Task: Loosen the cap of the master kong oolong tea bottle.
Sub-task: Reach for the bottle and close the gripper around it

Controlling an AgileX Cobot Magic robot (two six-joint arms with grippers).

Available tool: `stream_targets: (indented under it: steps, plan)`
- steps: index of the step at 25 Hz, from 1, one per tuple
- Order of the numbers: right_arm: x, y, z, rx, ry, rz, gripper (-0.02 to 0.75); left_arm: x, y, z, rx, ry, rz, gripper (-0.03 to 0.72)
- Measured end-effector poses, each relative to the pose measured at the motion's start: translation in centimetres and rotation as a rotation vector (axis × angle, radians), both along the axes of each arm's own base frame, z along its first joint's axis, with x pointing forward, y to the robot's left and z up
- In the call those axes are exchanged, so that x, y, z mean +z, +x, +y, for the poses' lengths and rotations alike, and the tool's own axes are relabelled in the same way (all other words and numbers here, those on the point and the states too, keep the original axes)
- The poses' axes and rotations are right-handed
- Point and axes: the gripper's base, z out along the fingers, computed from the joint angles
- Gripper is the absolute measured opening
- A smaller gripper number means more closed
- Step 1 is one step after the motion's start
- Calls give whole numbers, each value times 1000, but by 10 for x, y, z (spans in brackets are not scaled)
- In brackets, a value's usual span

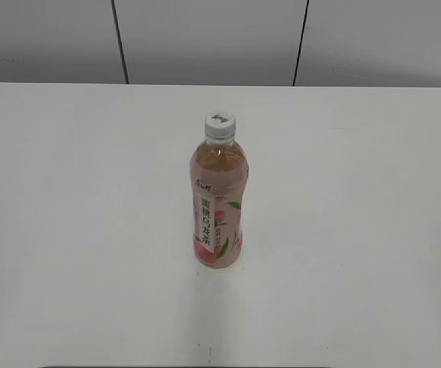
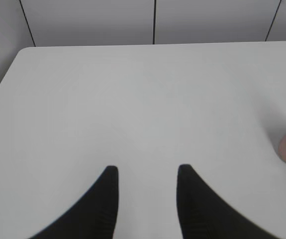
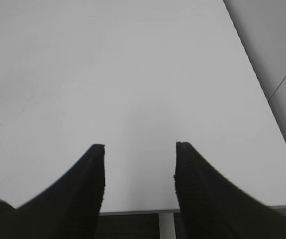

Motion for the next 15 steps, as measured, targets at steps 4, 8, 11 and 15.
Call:
stream_targets:
  steps: [4, 8, 11, 15]
  plan:
    - [0, 0, 0, 0, 0, 0, 355, 0, 0, 0, 0, 0, 0, 241]
    - [0, 0, 0, 0, 0, 0, 355, 0, 0, 0, 0, 0, 0, 241]
    - [0, 0, 0, 0, 0, 0, 355, 0, 0, 0, 0, 0, 0, 241]
    - [0, 0, 0, 0, 0, 0, 355, 0, 0, 0, 0, 0, 0, 241]
